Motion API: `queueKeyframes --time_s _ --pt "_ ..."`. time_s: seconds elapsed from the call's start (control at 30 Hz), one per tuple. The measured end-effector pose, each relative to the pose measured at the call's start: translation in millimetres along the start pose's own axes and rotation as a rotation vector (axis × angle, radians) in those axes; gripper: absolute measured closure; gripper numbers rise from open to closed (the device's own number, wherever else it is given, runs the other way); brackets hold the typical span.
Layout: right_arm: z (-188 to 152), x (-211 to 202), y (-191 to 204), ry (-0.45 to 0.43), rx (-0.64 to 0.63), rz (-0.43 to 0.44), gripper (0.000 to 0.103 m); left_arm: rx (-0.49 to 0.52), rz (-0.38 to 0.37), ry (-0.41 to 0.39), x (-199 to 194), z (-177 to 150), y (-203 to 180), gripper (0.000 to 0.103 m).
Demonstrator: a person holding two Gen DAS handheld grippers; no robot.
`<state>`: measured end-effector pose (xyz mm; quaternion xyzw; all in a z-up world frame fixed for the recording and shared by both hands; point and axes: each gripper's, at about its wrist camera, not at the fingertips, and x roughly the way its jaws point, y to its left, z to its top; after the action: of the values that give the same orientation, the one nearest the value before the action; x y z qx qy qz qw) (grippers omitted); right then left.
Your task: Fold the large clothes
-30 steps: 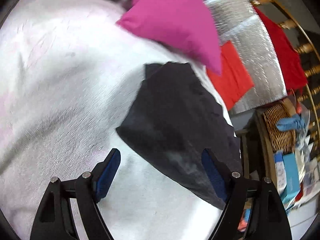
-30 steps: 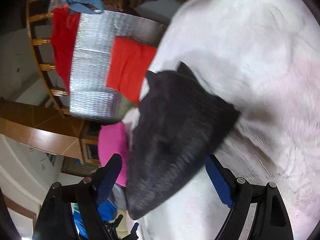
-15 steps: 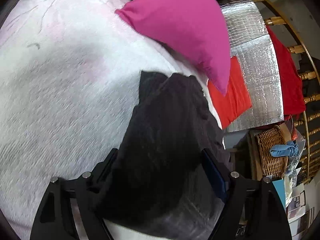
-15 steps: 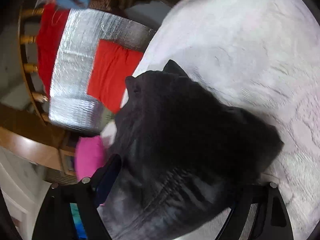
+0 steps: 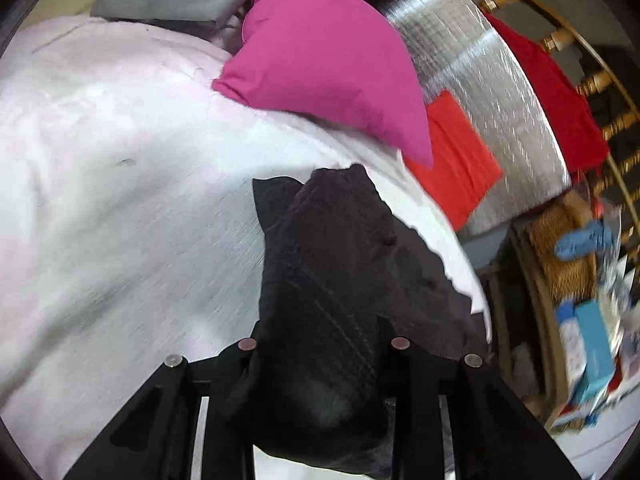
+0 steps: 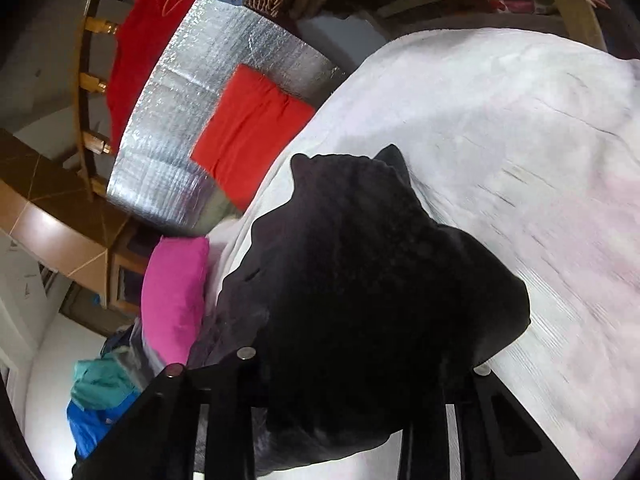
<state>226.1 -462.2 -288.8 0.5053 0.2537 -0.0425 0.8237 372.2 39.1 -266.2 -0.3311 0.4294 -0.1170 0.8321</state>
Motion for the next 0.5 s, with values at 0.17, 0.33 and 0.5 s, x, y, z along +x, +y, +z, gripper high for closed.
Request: queueKeyframes --time_s 0.17,0.33,0.5 --pt "-33.3 -30.8 -20.8 0.059 -0.012 0.001 0.068 0.036 0.041 0.050 -38.7 -32.5 25.6 0.073" --pt "-69.3 -43.0 -44.1 0.090 -0.018 -0.021 0.063 0.090 0.102 0.075 -46.0 -53.2 49.3 0.061" --pt "-53.5 -43.7 -57.0 0.176 0.115 -0.028 0.038 -0.039 0.106 0.156 -58.3 -42.4 75.7 0.036"
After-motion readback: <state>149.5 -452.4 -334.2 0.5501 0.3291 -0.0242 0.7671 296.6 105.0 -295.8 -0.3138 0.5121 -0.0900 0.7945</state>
